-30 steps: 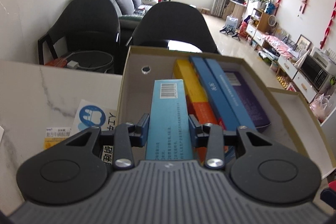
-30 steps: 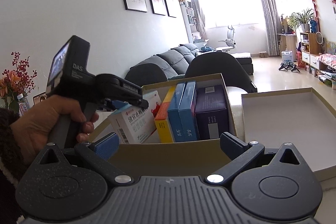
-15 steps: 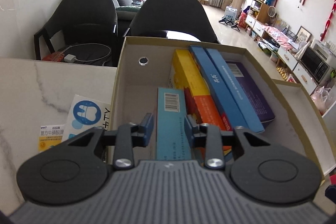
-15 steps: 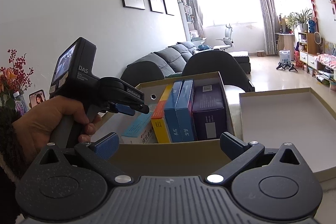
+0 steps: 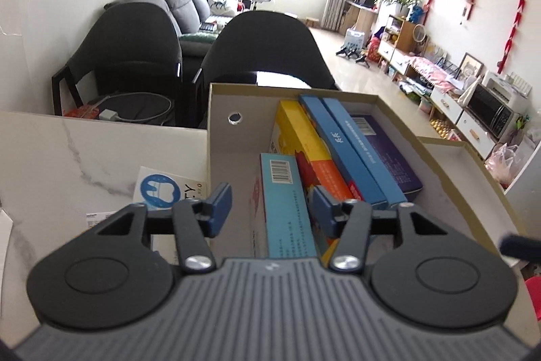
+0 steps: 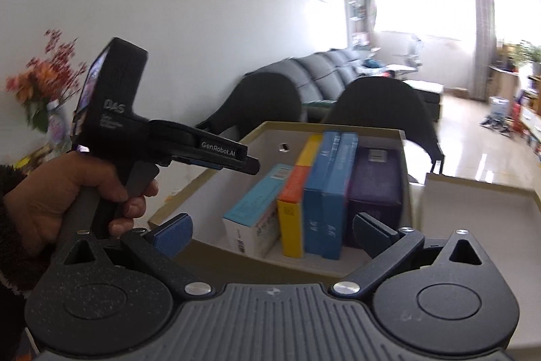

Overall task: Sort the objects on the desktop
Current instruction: 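Lower the light blue box beside the orange box and open the left tool, then push the right tool against the light blue box to align it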

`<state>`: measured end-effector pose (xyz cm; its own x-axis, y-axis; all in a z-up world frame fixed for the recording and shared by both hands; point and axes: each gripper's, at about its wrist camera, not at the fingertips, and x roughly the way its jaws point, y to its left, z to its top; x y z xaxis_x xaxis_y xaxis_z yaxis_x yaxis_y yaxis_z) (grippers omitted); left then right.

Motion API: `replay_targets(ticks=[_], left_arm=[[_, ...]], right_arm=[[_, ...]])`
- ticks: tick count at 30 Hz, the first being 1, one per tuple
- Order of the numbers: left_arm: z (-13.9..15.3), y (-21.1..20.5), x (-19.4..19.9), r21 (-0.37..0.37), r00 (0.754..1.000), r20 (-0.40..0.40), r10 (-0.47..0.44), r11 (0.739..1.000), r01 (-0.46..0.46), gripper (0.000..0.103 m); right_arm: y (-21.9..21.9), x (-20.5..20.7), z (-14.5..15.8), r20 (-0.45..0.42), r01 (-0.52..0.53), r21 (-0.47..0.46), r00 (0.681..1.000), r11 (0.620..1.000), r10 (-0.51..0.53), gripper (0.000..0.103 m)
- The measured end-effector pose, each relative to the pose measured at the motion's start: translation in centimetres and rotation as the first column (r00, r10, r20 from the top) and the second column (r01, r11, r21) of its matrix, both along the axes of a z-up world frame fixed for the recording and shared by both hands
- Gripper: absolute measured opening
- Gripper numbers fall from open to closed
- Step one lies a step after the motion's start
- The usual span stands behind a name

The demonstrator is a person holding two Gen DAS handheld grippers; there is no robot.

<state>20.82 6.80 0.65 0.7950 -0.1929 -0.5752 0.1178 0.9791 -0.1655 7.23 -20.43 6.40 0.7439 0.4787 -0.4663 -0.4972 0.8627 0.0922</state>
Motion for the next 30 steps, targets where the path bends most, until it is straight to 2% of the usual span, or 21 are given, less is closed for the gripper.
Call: replay_targets(ticks=[7, 12, 18, 22, 30], left_arm=[[0.0, 1.9, -2.3, -0.002, 0.999, 0.039, 0.016, 1.000, -0.016, 0.060], [-0.3, 3.3, -3.7, -0.001, 0.998, 0.042, 0.038, 0.999, -0.038, 0.060], [-1.4, 4.0, -4.6, -0.008, 0.999, 0.021, 0.046, 0.999, -0.046, 0.060], [-1.8, 4.1, -4.9, -0.026, 0.999, 0.017, 0.037, 0.999, -0.036, 0.061], [-2.4, 4.0, -5.3, -0.018, 1.000, 0.007, 0.020, 1.000, -0.020, 0.061]], right_arm=[[1.7, 3.7, 1.2, -0.047, -0.139, -0.064, 0.990, 0.988, 0.136, 0.086], [4.3, 5.0, 1.0, -0.059, -0.225, -0.196, 0.974, 0.954, 0.218, 0.081], [7.5, 5.8, 0.3, -0.083, -0.318, -0.336, 0.948, 0.887, 0.308, 0.070], [8.7, 6.9, 0.3, -0.126, -0.366, -0.382, 0.930, 0.849, 0.344, 0.062], [11.3, 9.4, -0.7, -0.233, -0.468, -0.519, 0.883, 0.715, 0.408, 0.058]])
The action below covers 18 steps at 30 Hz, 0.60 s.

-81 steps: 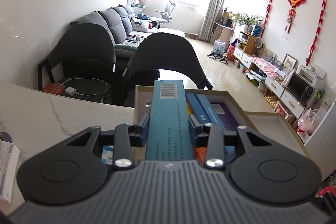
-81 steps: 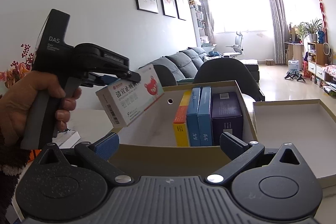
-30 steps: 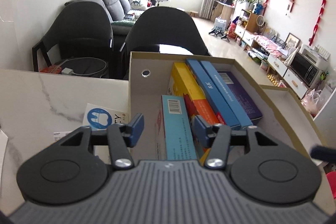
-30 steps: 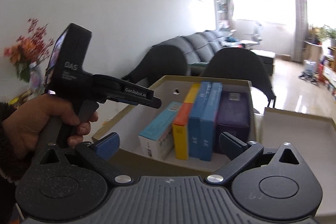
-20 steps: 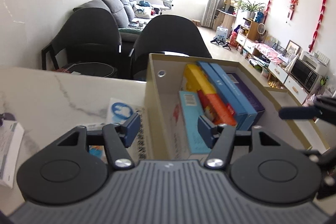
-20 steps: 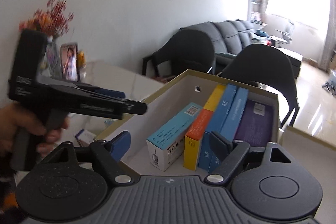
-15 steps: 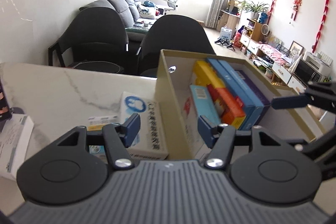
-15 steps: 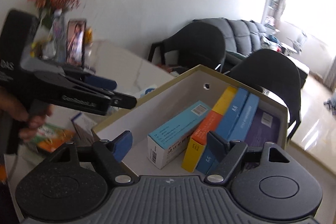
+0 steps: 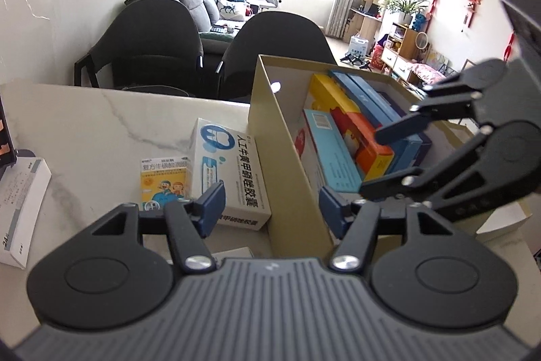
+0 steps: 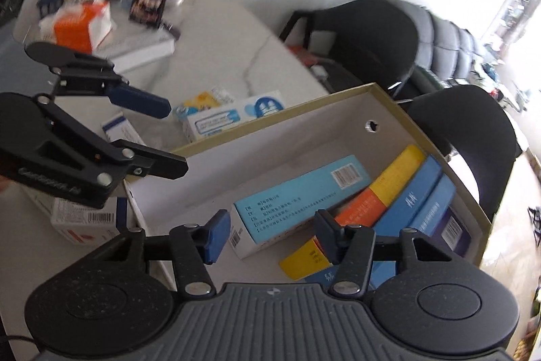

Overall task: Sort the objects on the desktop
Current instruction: 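Push the right tool against the light blue box to align it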

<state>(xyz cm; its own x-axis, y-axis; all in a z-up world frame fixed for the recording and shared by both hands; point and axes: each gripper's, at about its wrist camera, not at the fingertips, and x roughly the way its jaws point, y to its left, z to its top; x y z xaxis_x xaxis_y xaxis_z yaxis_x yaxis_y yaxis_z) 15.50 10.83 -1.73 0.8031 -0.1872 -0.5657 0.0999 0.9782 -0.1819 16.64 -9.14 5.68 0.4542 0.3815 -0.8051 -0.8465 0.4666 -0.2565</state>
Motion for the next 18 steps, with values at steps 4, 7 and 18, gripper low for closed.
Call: replay_targets(ticks=[4, 7, 18], left_arm=[[-0.4, 0.2, 0.0, -0.008, 1.000, -0.014, -0.004, 1.000, 0.004, 0.062], [-0.5, 0.2, 0.0, -0.003, 1.000, -0.017, -0.007, 1.000, 0.007, 0.062], [-1.0, 0.2, -0.3, -0.005, 1.000, -0.026, -0.007, 1.000, 0.007, 0.064]], right_arm=[[1.4, 1.1, -1.0, -0.045, -0.079, -0.070, 0.996, 0.994, 0.076, 0.058], [2.2, 2.3, -1.5, -0.076, -0.101, -0.089, 0.993, 0.991, 0.095, 0.058], [3.3, 2.9, -3.1, -0.028, -0.179, -0.238, 0.984, 0.955, 0.178, 0.060]])
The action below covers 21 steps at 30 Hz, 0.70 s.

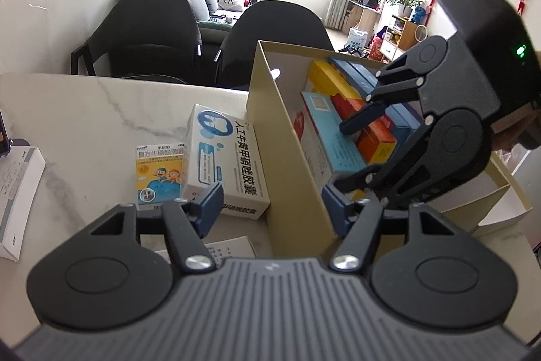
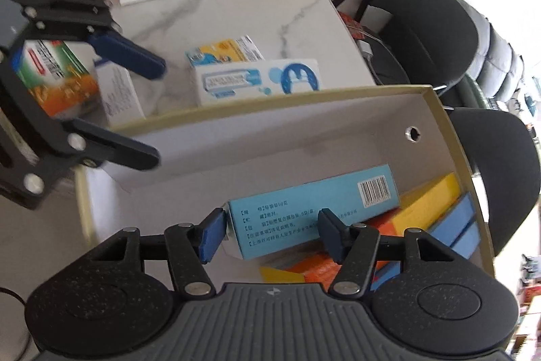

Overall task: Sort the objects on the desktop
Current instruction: 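Push the right tool against the light blue box to align it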

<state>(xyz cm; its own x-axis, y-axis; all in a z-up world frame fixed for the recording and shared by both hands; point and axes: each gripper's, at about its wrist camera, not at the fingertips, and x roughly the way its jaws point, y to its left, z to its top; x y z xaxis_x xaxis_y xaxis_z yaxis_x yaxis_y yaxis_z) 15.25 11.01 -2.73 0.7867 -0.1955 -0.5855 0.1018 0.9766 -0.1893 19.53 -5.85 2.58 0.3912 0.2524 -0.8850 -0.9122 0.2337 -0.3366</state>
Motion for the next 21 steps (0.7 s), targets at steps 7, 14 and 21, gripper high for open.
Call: replay_targets(ticks=[7, 14, 21], left_arm=[[0.1, -0.1, 0.1, -0.004, 1.000, -0.005, 0.005, 1.000, -0.005, 0.065], [0.1, -0.1, 0.1, -0.002, 1.000, -0.009, 0.011, 1.000, -0.011, 0.065], [0.2, -0.2, 0.0, 0.001, 1.000, -0.011, 0.012, 1.000, -0.012, 0.066]], right_arm=[[-0.2, 0.8, -0.5, 0.066, 0.030, 0.003, 0.997, 1.000, -0.030, 0.056], [0.5, 1.5, -1.1, 0.136, 0.053, -0.013, 0.989, 0.999, -0.051, 0.056], [1.1, 2.3, -1.5, 0.185, 0.080, -0.022, 0.980, 0.997, -0.074, 0.056]])
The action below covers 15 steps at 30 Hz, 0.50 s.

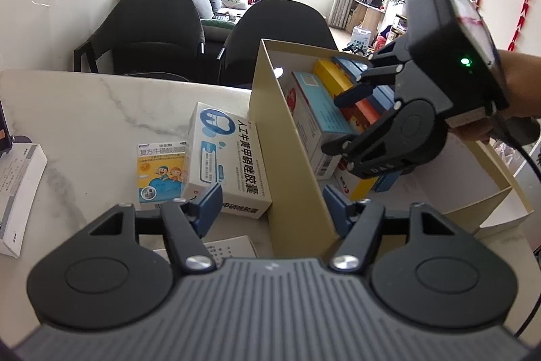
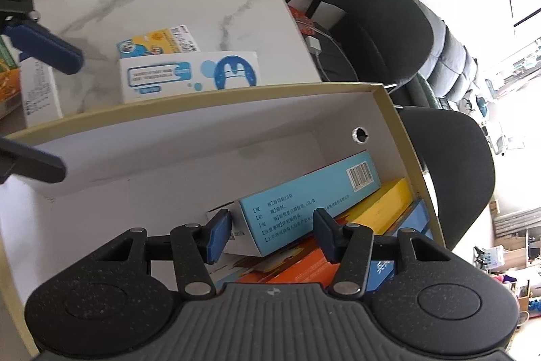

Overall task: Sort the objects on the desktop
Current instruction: 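Push the right tool against the light blue box to align it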

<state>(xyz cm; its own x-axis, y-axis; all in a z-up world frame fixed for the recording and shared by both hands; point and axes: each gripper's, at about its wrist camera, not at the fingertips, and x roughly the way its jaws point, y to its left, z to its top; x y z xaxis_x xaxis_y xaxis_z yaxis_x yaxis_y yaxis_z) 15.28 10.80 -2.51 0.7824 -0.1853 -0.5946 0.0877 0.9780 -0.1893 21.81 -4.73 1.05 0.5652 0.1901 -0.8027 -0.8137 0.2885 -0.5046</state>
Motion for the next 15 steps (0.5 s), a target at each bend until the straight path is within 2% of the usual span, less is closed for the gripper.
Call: replay_targets(ticks=[9, 15], left_arm=[[0.1, 0.0, -0.1, -0.005, 1.000, -0.004, 0.007, 1.000, -0.007, 0.066], [0.4, -0.3, -0.2, 0.006, 1.000, 0.004, 0.014, 1.000, -0.014, 0.065]], right_arm=[[0.4, 0.9, -0.3, 0.031, 0.050, 0.031, 0.998, 0.998, -0.051, 0.057], [0.5, -0.2, -0.3, 0.067, 0.052, 0.027, 0.996, 0.998, -0.054, 0.057]])
